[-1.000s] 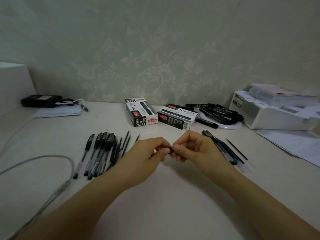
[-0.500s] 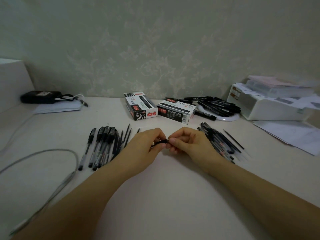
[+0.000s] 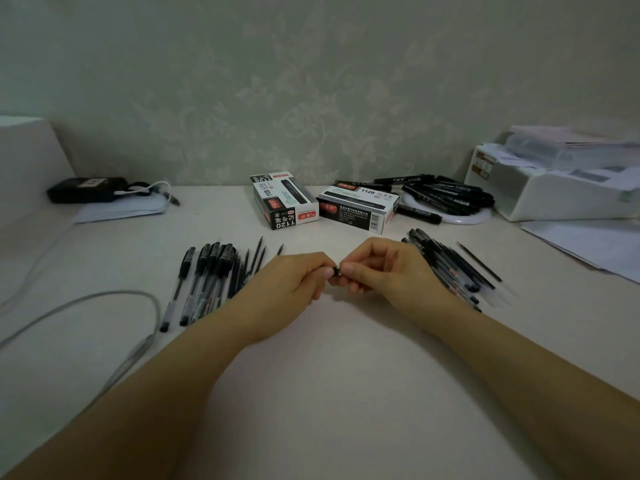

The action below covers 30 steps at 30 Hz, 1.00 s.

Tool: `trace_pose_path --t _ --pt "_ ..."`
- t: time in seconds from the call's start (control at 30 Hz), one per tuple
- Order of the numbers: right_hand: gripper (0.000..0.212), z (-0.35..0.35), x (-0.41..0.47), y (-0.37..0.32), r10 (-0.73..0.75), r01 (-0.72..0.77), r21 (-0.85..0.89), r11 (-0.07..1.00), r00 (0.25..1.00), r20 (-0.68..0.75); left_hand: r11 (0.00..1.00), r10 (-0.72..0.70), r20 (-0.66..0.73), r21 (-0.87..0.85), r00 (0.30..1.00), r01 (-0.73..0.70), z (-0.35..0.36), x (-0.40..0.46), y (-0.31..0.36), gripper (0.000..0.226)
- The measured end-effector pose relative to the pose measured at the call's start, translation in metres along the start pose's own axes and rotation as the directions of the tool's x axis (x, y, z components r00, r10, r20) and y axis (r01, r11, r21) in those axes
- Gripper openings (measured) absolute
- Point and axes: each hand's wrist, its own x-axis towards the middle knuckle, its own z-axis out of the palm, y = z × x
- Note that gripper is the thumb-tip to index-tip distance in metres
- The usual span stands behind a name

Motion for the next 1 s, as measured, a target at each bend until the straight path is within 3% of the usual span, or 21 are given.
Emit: trace_pose_path --t 0.07,0.17,0.33,0.53,0.73,0.9,1.0 --pt "0.008 -0.001 -0.001 -0.003 -0.033 0.034 -0.019 0.999 0.999 0.036 1.0 -0.011 0.012 -0.016 1.0 0.011 -0.002 -0.001 0.0 0.031" --pt "0.009 -0.005 -0.004 -0.006 -0.046 0.049 -0.059 0.997 0.997 0.054 0.999 -0.011 0.008 -0.036 1.0 0.011 -0.001 0.0 0.001 0.015" --pt "0.012 -0.003 -0.008 -0.006 -0.025 0.024 -0.083 0.996 1.0 -0.017 0.997 0.057 -0.157 -0.033 0.986 -0.063 0.004 0.001 0.007 0.007" --pt "0.036 0.002 -0.01 -0.005 -0.149 0.102 -0.461 0.881 0.987 -0.066 0.997 0.075 -0.204 0.001 0.976 -0.077 0.008 0.0 0.011 0.006" --pt "0.005 -0.005 -0.007 -0.007 -0.129 0.119 -0.398 0.91 0.992 0.002 0.999 0.047 -0.21 -0.001 0.977 -0.048 0.007 0.0 0.009 0.005" --pt "0.03 -0.004 -0.007 -0.004 -0.177 0.163 -0.541 0.825 0.984 0.027 0.997 0.071 -0.186 0.017 0.98 -0.069 0.008 -0.001 0.012 0.007" --pt "0.03 -0.003 -0.007 -0.004 -0.196 0.174 -0.572 0.802 0.98 0.024 0.998 0.06 -0.185 0.02 0.981 -0.057 0.008 0.0 0.01 0.006"
